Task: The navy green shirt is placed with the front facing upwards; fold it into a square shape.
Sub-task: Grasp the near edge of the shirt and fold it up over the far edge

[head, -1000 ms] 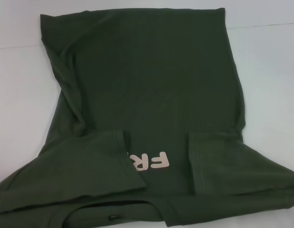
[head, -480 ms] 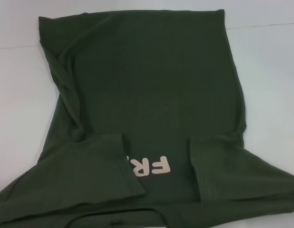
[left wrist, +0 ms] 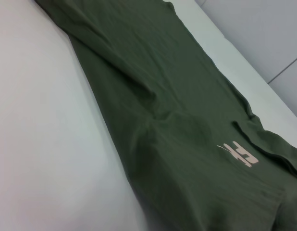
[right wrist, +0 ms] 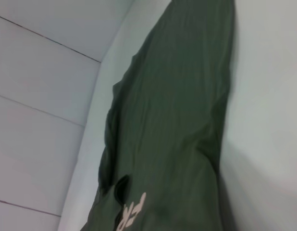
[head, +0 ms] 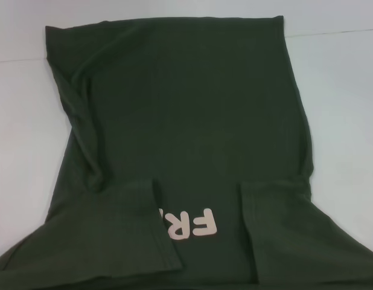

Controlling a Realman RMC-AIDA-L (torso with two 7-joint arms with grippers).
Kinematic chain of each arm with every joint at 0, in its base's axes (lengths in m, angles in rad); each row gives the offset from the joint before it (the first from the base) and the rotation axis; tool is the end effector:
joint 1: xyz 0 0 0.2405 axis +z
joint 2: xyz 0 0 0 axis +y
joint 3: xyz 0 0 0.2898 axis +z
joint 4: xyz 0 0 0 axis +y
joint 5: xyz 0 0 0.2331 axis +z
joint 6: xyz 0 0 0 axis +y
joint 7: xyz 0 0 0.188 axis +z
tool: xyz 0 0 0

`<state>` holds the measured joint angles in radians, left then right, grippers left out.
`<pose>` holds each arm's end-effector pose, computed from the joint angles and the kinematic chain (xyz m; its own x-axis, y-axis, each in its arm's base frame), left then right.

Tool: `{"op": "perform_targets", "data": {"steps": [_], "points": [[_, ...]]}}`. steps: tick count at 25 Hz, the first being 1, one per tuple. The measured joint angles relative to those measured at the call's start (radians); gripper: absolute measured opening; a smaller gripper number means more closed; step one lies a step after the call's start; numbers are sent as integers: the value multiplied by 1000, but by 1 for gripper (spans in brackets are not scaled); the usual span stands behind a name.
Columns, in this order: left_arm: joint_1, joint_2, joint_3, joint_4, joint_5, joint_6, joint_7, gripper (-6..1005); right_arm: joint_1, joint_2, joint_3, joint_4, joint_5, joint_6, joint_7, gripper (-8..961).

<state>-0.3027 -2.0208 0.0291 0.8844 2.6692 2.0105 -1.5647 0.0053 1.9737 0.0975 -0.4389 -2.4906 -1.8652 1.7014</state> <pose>-0.4183 0.2124 0.0394 0.4667 0.7942 0.3891 0.8688 -0.4939 -0.0341 0.4538 0.1161 0.0003 -0.1299 -0.7530 -0.6451 -0.9614 -0.0634 0.2676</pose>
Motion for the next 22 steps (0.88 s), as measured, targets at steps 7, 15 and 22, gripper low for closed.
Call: {"op": "perform_targets", "data": {"steps": [7,15,22], "points": [[-8,1,0,-5,-8,1,5,56,4,-16,34,-1,5,-37,-5,38],[-30,8,-2,-30,-97,7,11,55,62,-17,50,-2,28,-101,-11,39],[-42,13,-3,-36,-143,32,10,55,81,-29,55,-1,64,-118,-9,40]]}}
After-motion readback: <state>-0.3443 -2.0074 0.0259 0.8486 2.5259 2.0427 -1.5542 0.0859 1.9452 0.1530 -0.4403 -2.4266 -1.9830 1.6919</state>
